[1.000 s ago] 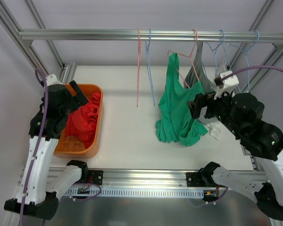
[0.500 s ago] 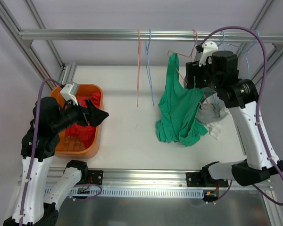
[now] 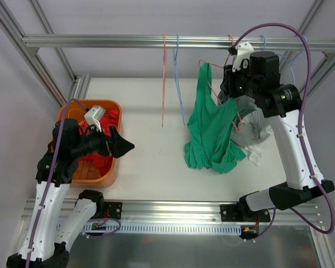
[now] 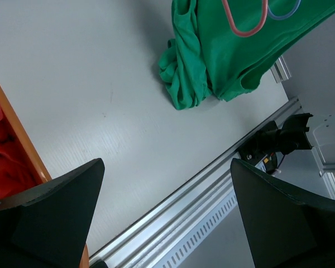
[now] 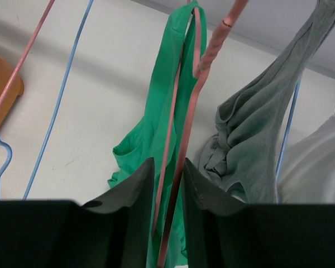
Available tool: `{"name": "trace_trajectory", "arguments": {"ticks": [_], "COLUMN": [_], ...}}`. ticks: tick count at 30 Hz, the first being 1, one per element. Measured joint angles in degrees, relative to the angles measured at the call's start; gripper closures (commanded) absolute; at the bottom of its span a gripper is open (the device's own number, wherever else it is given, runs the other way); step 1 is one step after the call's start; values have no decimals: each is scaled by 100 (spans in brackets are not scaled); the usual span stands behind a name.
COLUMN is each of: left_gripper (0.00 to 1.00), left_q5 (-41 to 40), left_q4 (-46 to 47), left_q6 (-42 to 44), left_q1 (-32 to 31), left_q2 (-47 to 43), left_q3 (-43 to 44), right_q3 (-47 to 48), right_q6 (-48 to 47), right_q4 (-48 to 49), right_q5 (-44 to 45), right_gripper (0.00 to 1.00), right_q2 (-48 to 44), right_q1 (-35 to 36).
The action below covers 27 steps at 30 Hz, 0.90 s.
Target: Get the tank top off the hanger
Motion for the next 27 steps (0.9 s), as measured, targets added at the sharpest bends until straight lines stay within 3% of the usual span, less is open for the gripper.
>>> {"name": "trace_trajectory", "arguments": {"ticks": [2, 4, 9, 19, 27], "left_gripper": [1, 1, 1, 1, 2], "left_q5": [46, 90, 177, 433, 581], "left_q4": [31, 55, 114, 186, 295], "left_q6": [-2, -2, -7, -85, -179], "left_q1": [0, 0, 0, 0, -15], "left_q2": [-7, -7, -33, -181, -59], "left_q3": [-61, -120, -146, -90, 507], "right_q3": [13, 20, 55, -380, -741], "right_q6": [17, 13, 129, 568, 603], "right_q4": [-2, -2, -2, 485, 1217], "right_q5": [-28, -35, -2, -31, -33], "right_gripper": [75, 86, 99, 100, 100], "right_q2": [-2, -2, -2, -234, -575], "right_q1": [0, 0, -13, -7, -7]}}
